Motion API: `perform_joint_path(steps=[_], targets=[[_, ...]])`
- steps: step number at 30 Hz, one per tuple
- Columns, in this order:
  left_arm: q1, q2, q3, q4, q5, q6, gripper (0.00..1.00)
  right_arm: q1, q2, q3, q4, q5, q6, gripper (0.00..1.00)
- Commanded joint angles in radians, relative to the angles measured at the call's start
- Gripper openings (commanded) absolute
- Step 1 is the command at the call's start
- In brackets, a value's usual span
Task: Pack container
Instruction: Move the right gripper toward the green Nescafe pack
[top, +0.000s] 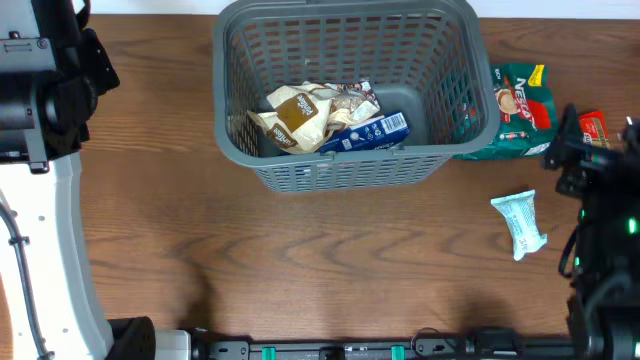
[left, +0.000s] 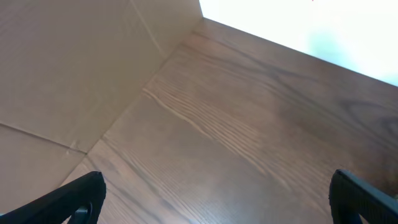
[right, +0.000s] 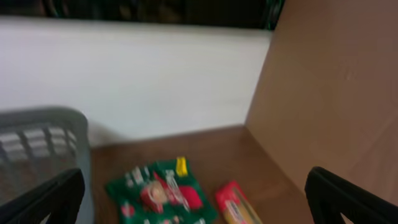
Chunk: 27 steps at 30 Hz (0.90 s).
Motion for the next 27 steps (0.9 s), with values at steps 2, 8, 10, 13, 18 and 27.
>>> perform_joint_path(steps=[2,8,10,13,18,27], targets=[[0.004,0.000,-0.003,-0.003,-0.012,-0.016,0.99,-0.006,0.069,0.031,-0.103,0.073,-0.007,0.99],[0.004,0.000,-0.003,-0.003,-0.012,-0.016,0.99,-0.012,0.133,0.043,-0.135,0.039,-0.040,0.99],[0.004,0.000,-0.003,-0.003,-0.012,-0.016,0.99,-0.027,0.179,0.069,-0.172,0.039,-0.040,0.99],[0.004,0.000,-0.003,-0.003,-0.012,-0.016,0.99,-0.074,0.272,0.140,-0.246,0.035,-0.040,0.99],[0.004,0.000,-0.003,-0.003,-0.012,-0.016,0.99,-0.230,0.453,0.323,-0.409,-0.179,-0.040,0.99],[0.004,0.000,-0.003,-0.003,-0.012,-0.016,0.99,-0.474,0.716,0.543,-0.580,-0.480,-0.080,0.99]])
